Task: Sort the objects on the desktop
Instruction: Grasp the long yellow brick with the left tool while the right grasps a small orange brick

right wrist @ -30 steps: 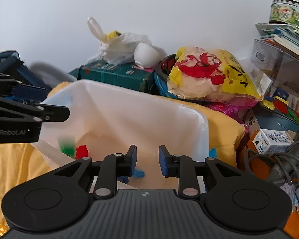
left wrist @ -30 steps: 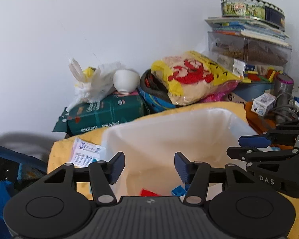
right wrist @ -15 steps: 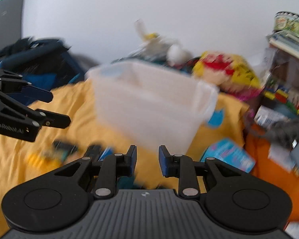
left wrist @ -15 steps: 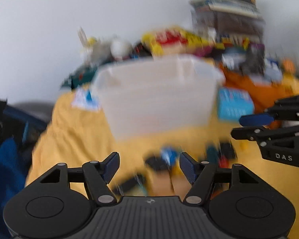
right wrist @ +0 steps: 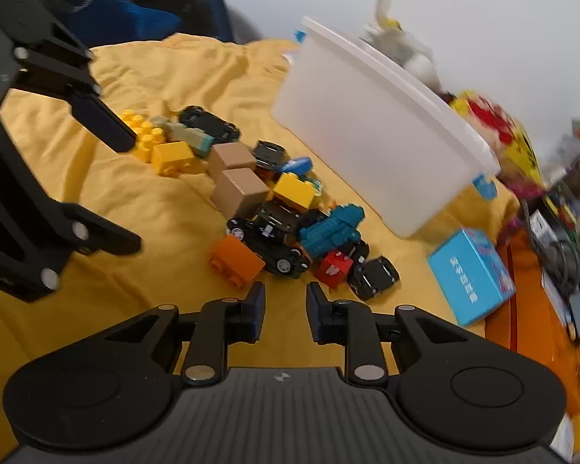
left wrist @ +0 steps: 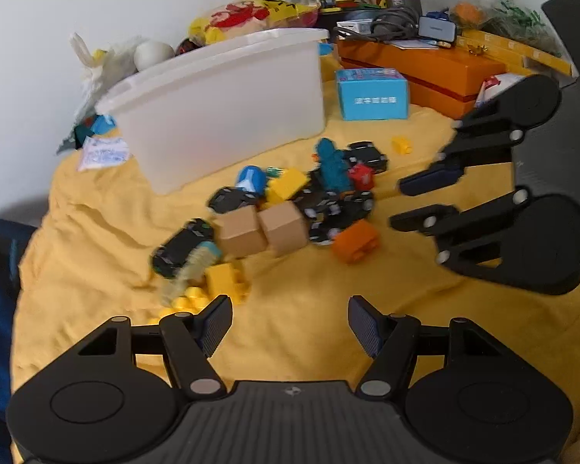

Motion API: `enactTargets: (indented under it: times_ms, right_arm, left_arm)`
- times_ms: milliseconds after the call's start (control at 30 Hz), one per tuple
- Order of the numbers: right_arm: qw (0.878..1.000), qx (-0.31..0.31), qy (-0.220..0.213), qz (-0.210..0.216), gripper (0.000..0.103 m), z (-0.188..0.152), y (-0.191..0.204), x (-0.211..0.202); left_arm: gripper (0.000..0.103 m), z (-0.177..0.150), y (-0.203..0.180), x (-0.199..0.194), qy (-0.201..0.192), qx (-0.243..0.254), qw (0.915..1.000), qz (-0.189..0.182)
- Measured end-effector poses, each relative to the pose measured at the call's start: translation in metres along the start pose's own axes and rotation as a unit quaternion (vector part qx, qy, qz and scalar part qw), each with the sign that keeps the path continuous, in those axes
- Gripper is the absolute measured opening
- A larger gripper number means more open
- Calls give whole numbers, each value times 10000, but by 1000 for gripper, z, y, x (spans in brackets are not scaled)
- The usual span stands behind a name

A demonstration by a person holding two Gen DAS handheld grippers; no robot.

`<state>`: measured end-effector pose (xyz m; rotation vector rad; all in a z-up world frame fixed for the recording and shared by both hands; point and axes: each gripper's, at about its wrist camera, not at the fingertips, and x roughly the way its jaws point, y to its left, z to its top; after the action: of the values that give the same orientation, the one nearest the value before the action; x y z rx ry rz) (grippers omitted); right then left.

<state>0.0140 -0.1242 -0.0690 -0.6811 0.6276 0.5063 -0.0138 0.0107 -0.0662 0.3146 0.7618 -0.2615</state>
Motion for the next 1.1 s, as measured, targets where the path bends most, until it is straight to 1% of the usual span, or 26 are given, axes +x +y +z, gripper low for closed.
enactTargets:
  times_ms: [133, 267, 367, 433, 467, 500, 533, 567, 633, 667, 767, 833, 867, 967, 1033, 1100]
  right_arm:
    - [9974, 704, 131, 107, 26, -1, 1, -2]
    - [9947, 986, 220, 179, 26, -2, 9, -2]
    - [9932, 1125, 264, 171, 26, -1, 12, -4]
    - [9919, 1220, 272, 244, 28, -3, 13, -7]
    - [9915, 1245, 270, 258, 28, -4, 13, -7]
    - [9913, 1262, 278, 261, 28, -6, 13, -7]
    - [9910, 1281, 299, 253, 28, -7, 13, -6]
    - [9904, 1320, 327, 250, 28, -8, 12, -7]
    - [9878, 1497, 345, 275, 28, -11, 9, -8]
    - [9858, 1619, 329, 298, 28, -12, 6, -9]
    - [9828, 1802, 209, 358, 28, -9, 0, -7]
    - [9868, 1579, 82, 361, 28, -2, 2, -4]
    - [9901, 1356, 9, 365, 28, 1, 6, -1]
    - [9987, 422, -59, 278, 28, 6, 20, 11]
    - [9996, -66, -90, 258, 30, 6, 27, 19]
    - [9991, -281, -164, 275, 31, 8, 28, 24]
  left_arm:
    - [69, -6, 21, -1, -53, 183, 9995, 244]
    - [68, -8, 40, 10, 29, 464, 9981, 401]
    - [68, -6, 58, 22, 209, 474, 9982, 313]
    - [67, -6, 68, 28, 206, 396, 9989, 169]
    - [62, -6, 72, 32, 253, 305, 9992, 1]
    - [42, -7, 77, 36, 316, 181, 9992, -172]
    - [37, -7, 80, 41, 445, -18, 9985, -319]
    - [36, -9, 82, 41, 470, -218, 9980, -352]
    - [29, -9, 78, 37, 543, -398, 9971, -360]
    - [27, -10, 75, 33, 571, -496, 9963, -397]
    - [27, -15, 63, 23, 619, -820, 9927, -635]
    - [27, -18, 53, 20, 617, -806, 9927, -659]
    - [27, -20, 49, 19, 608, -810, 9927, -648]
    - [27, -19, 47, 18, 610, -847, 9925, -643]
    - [28, -19, 49, 17, 624, -853, 9925, -609]
    - [28, -19, 50, 17, 620, -864, 9927, -575]
